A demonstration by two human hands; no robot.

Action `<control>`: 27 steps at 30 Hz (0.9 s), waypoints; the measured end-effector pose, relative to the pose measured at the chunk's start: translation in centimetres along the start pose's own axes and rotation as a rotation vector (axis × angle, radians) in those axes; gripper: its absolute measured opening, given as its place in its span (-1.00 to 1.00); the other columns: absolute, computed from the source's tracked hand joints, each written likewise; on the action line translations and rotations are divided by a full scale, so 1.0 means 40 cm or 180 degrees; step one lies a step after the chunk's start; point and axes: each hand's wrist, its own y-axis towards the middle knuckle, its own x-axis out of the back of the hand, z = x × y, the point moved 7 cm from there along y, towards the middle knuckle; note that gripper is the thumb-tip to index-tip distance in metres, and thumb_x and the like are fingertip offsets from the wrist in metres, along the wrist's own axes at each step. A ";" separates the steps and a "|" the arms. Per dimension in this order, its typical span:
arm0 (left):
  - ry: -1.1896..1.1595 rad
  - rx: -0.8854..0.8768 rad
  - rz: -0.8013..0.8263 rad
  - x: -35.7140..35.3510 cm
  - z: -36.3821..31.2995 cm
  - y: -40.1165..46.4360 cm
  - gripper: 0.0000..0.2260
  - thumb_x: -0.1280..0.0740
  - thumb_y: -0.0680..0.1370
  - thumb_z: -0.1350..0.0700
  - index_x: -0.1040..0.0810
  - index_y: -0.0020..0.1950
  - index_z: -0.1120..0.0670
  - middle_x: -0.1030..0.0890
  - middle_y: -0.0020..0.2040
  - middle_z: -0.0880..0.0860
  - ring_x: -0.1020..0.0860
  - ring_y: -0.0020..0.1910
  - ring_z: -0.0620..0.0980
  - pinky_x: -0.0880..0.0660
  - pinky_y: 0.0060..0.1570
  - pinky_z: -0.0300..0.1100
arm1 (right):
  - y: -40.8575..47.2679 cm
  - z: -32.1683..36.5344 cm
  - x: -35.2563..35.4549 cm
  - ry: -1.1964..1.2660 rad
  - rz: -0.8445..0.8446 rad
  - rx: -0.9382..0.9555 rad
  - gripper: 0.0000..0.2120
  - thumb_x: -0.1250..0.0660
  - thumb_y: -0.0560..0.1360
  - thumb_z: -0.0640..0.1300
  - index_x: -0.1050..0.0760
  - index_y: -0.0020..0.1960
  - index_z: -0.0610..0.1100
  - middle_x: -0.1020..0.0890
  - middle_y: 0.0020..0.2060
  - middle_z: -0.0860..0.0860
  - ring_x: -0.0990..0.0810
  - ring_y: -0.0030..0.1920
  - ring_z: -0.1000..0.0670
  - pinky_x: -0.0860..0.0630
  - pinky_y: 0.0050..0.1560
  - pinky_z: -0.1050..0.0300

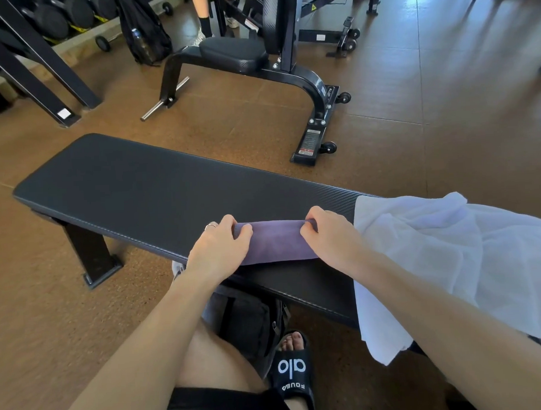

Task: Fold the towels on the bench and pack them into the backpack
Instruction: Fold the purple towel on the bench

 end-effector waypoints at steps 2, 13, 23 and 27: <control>-0.0083 -0.0005 0.0080 0.002 0.004 -0.019 -0.77 -0.14 0.62 -0.17 -0.44 0.06 -0.04 -0.51 0.05 0.07 -0.50 -0.01 0.08 -0.41 0.02 -0.04 | -0.014 0.005 0.003 -0.0009 0.0001 0.0004 -0.78 -0.11 0.63 -0.11 -0.49 0.13 -0.14 -0.59 -0.02 -0.08 -0.57 -0.06 -0.05 -0.52 -0.03 0.04; -0.1424 0.0562 0.0845 0.019 0.055 -0.089 -0.79 -0.29 0.59 -0.15 -0.45 0.14 -0.08 -0.67 0.02 0.12 -0.73 -0.13 0.15 -0.68 -0.01 -0.01 | -0.049 0.035 -0.009 -0.0030 0.0082 -0.0105 -0.74 -0.07 0.66 -0.11 -0.45 0.22 -0.17 -0.57 0.04 -0.11 -0.55 -0.04 -0.05 -0.45 -0.07 0.11; -0.2595 0.0709 0.0788 0.050 0.069 -0.070 -0.84 -0.37 0.57 0.08 -0.43 0.09 0.04 -0.53 -0.10 0.04 -0.44 -0.22 -0.03 -0.38 -0.24 -0.16 | -0.058 0.070 -0.029 0.0279 0.0737 -0.0343 -0.74 -0.11 0.64 -0.09 -0.46 0.26 -0.10 -0.55 -0.01 -0.02 -0.52 -0.12 0.04 -0.43 -0.21 0.21; -0.2372 0.0512 0.0628 0.091 0.076 -0.061 -0.79 -0.38 0.55 0.13 -0.45 0.14 0.09 -0.56 -0.01 0.07 -0.53 -0.09 -0.01 -0.52 -0.03 -0.08 | -0.065 0.146 0.024 0.0346 0.0242 0.0563 -0.57 -0.26 0.54 -0.17 -0.37 0.41 -0.04 -0.48 0.30 -0.04 -0.49 0.26 -0.04 -0.47 0.17 0.10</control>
